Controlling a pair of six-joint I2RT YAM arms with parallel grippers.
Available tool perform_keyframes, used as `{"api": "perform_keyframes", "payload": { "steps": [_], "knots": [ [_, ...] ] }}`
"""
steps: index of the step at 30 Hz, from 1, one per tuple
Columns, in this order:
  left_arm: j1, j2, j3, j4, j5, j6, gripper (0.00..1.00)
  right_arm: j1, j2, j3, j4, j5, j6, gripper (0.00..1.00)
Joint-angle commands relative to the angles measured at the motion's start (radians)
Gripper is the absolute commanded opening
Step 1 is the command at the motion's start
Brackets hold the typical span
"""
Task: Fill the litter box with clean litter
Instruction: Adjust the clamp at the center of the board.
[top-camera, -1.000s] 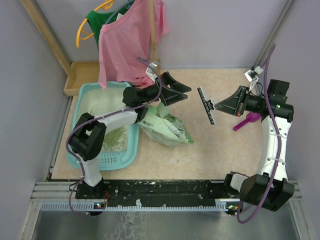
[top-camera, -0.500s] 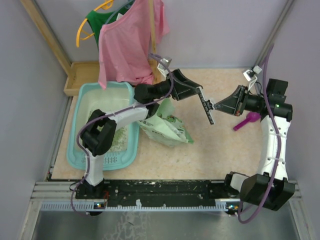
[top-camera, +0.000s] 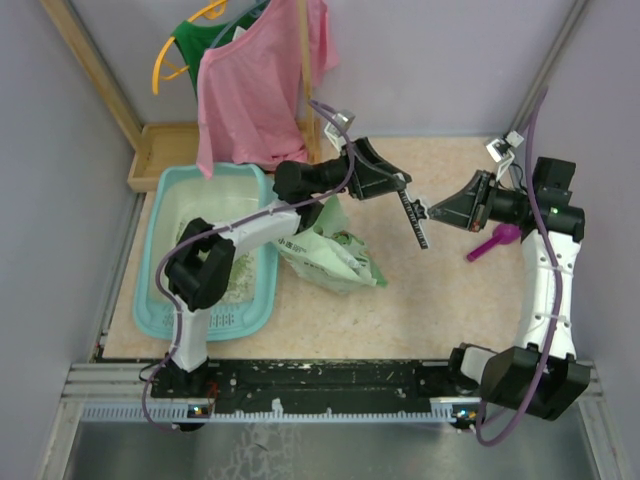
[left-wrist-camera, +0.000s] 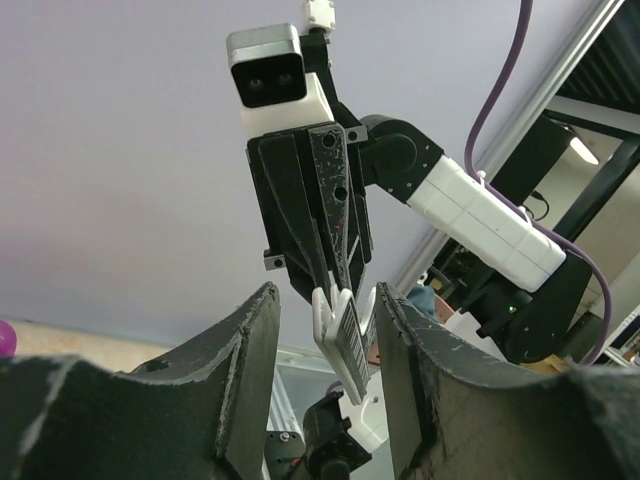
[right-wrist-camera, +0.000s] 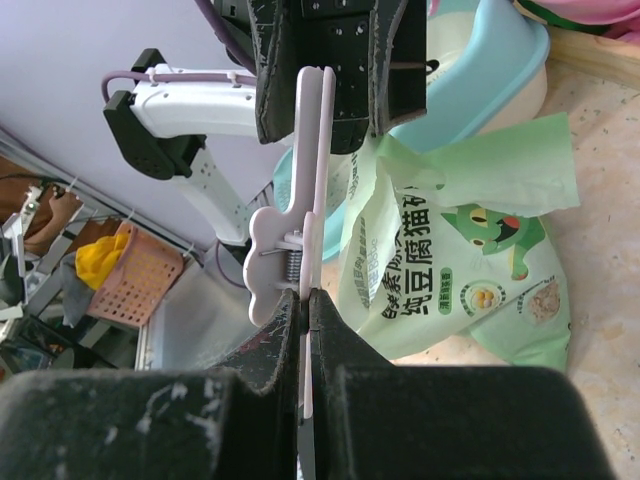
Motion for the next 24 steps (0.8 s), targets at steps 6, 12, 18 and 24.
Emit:
{"api": "perform_keyframes", "payload": {
  "steps": [6,12,18,24],
  "knots": [
    [-0.005,0.001,0.005,-0.008,0.046,0.010,0.19,0.011,0.003,0.039,0.020,-0.070,-0.014,0.00],
    [-0.005,0.003,0.005,-0.018,0.044,0.006,0.03,0.012,0.004,0.044,0.002,-0.058,-0.030,0.00],
    [0.005,0.000,0.020,-0.049,0.072,0.012,0.02,0.012,0.019,0.100,-0.095,0.048,-0.092,0.33],
    [0.037,-0.026,0.017,-0.071,0.101,0.018,0.03,0.013,0.073,0.294,-0.385,0.153,-0.407,0.43]
  ]
}}
